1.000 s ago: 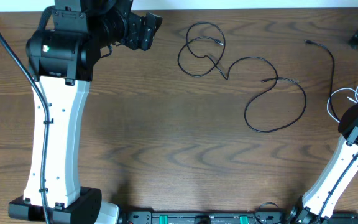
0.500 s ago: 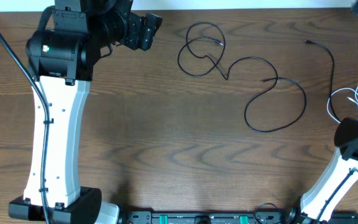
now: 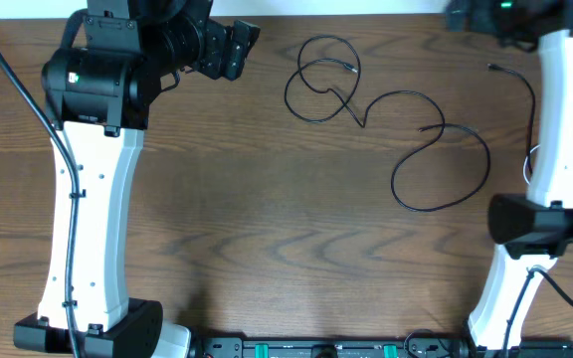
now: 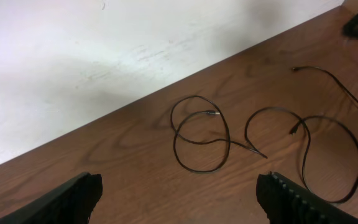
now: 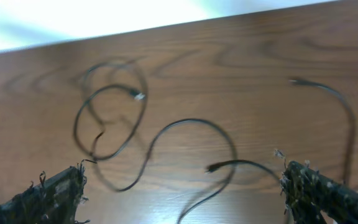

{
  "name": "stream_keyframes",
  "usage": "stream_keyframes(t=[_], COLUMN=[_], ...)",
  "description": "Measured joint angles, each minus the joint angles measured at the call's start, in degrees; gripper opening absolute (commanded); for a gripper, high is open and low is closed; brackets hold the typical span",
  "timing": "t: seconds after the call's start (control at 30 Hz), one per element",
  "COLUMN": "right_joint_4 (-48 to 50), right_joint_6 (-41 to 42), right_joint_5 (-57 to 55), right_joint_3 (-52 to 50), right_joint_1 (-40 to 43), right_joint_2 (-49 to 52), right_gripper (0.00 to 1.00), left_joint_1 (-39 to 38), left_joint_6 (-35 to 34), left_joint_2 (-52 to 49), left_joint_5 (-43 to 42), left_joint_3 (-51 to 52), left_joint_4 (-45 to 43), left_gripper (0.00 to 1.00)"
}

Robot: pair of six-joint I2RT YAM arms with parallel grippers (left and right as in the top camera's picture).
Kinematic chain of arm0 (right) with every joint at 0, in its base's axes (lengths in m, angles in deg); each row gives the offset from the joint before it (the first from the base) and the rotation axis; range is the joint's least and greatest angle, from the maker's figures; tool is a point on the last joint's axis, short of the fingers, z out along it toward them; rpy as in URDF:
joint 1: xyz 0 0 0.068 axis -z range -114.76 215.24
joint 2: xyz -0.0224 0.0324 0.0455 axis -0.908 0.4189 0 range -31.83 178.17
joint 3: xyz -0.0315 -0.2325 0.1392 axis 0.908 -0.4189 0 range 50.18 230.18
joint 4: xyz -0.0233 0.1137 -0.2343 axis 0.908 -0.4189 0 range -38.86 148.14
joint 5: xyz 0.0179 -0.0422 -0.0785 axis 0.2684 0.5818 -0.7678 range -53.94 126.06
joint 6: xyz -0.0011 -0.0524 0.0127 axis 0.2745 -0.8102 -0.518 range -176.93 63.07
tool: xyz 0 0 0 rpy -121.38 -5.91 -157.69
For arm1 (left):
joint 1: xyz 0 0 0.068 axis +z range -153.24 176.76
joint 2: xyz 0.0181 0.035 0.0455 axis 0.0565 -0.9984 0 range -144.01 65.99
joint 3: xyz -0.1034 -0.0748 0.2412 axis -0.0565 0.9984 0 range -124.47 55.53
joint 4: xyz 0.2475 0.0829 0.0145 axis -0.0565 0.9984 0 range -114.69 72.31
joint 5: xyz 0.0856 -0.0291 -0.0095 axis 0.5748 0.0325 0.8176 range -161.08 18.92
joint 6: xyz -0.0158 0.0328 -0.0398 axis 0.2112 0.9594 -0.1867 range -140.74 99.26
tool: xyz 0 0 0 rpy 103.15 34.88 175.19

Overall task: Untangle cables
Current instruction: 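Move the right gripper back to the black cable loops at center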

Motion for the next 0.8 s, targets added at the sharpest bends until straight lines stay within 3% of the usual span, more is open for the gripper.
stream_keyframes(t=[0.33, 0.8], right_joint_4=[-0.5, 0.0], right_joint_6=[-0.7, -0.8], right_joint_5=[-1.8, -1.9], right_joint_3=[0.0, -0.5], right_joint_1=[-10.8, -13.2], right_joint_2=[7.1, 22.4], right_gripper=[0.99, 0.99], left_joint_1=[0.0, 0.0], left_joint_6=[0.3, 0.9], left_joint_2=[0.0, 0.0], left_joint_5=[0.0, 0.0], left_joint_3=[0.0, 0.0], left_joint_4=[-0.2, -0.4], left_gripper=[0.84, 0.84])
